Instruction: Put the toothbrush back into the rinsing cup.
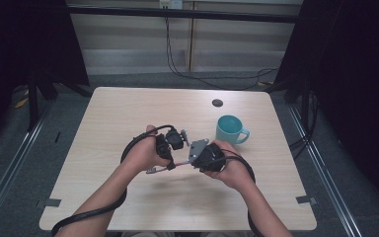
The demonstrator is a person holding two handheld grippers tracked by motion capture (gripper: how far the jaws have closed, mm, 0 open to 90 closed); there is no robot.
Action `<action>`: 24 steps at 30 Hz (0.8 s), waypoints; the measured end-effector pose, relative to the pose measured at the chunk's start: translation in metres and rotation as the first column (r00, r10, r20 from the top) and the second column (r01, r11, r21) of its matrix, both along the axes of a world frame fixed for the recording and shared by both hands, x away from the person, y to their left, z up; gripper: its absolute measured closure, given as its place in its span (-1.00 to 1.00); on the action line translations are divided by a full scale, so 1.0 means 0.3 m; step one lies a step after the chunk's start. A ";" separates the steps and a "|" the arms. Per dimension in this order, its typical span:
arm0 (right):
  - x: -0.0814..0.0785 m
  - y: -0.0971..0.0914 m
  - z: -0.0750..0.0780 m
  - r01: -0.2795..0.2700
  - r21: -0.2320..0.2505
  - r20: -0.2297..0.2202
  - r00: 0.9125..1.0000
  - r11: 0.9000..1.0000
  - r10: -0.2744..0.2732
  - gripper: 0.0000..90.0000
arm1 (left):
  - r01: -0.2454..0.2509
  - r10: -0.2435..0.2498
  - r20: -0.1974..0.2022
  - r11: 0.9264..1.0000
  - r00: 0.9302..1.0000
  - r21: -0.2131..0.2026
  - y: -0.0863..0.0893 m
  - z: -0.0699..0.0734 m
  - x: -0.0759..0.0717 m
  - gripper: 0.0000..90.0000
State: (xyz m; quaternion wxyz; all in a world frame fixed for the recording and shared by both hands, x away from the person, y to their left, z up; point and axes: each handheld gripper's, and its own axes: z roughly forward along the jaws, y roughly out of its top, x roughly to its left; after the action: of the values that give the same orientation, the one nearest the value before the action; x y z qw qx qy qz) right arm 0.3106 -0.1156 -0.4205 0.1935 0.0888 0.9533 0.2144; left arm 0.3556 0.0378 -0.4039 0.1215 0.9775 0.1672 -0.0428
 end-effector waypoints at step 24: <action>-0.003 -0.049 -0.029 -0.004 -0.019 -0.081 0.997 1.000 0.003 0.82 | -0.059 0.076 0.116 0.988 0.990 -0.143 0.050 0.068 0.037 -0.03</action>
State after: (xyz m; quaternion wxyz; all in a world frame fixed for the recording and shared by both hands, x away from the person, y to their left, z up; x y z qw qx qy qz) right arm 0.3098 -0.1303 -0.4292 0.1551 0.0939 0.9625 0.2017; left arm 0.3667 0.0527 -0.3836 0.2007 0.9611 0.1894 0.0093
